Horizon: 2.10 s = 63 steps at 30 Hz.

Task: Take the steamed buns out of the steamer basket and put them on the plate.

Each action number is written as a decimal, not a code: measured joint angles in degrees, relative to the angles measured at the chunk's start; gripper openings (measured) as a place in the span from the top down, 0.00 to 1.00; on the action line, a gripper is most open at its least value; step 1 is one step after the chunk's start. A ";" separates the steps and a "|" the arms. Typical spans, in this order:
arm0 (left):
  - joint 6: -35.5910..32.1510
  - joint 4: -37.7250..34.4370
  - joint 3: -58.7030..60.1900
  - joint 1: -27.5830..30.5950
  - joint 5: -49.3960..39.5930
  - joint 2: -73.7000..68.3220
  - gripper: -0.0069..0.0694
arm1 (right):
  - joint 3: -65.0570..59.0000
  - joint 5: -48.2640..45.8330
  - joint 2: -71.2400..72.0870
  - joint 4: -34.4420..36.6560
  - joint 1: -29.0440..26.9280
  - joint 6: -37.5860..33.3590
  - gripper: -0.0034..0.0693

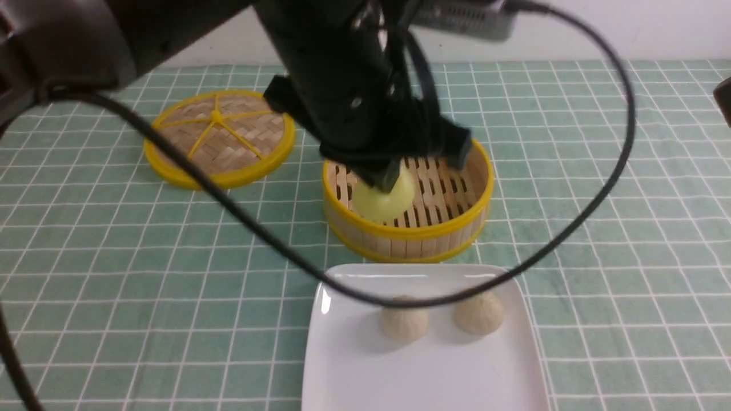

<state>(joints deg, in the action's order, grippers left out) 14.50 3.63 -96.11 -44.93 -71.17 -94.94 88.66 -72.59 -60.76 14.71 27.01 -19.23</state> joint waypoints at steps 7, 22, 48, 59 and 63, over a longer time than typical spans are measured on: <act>-0.06 0.43 14.20 0.00 3.38 0.77 0.87 | 0.00 0.00 0.00 0.07 0.00 0.00 0.43; -0.18 7.26 18.24 0.00 14.59 -8.10 0.87 | 0.00 0.00 0.00 1.11 0.00 0.00 0.43; 2.78 10.58 18.18 0.00 14.18 -13.22 0.58 | 0.00 0.00 0.00 1.33 0.00 0.00 0.43; 2.98 11.26 11.58 0.05 12.02 -12.99 0.19 | 0.00 0.00 0.00 1.39 0.00 0.00 0.43; 3.64 13.50 3.53 0.05 9.94 -10.32 0.21 | 0.00 0.00 0.00 1.33 0.00 0.00 0.43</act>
<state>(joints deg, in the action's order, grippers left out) 18.14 17.13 -92.57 -44.88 -61.23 -105.26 88.66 -72.59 -60.76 16.04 27.01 -19.23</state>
